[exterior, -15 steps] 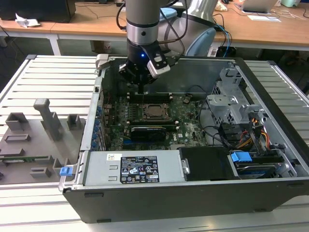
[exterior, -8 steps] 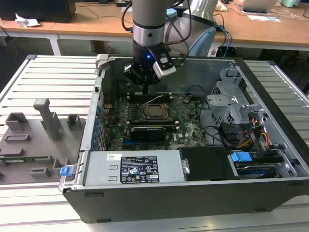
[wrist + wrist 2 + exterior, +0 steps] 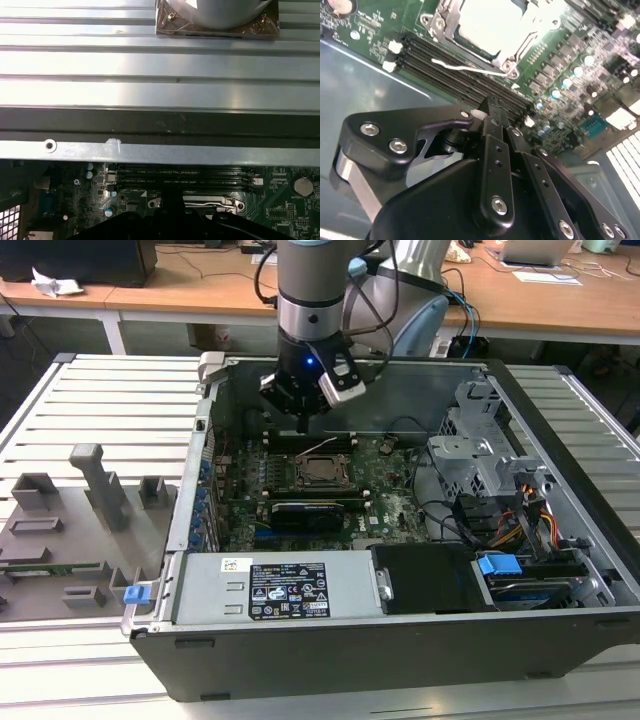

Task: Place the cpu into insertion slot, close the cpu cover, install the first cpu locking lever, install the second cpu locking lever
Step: 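Install the first cpu locking lever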

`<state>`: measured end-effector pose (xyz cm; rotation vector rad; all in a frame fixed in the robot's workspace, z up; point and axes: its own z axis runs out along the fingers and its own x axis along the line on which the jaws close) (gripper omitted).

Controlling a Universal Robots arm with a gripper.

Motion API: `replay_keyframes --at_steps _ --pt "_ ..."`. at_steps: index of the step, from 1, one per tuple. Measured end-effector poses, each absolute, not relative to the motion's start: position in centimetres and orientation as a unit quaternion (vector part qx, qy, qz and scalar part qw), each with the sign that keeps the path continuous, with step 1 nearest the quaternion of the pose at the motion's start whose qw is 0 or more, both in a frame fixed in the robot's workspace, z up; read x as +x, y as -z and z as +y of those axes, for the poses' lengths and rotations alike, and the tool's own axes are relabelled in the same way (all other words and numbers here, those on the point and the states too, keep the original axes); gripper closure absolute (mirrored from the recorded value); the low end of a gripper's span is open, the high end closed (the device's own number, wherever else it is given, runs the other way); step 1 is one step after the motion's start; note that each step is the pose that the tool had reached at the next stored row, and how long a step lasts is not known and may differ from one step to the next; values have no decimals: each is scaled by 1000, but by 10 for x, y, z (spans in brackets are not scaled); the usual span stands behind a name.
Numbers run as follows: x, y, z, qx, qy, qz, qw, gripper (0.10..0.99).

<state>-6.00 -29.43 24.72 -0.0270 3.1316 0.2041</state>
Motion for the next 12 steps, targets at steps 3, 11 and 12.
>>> replay_keyframes --at_steps 3,11,12 --pt "-58 -242 -294 -9 -63 998 2 980" --pt "-58 -236 -294 -11 -58 998 3 980" --pt "-56 -235 -294 -12 -58 998 3 980"
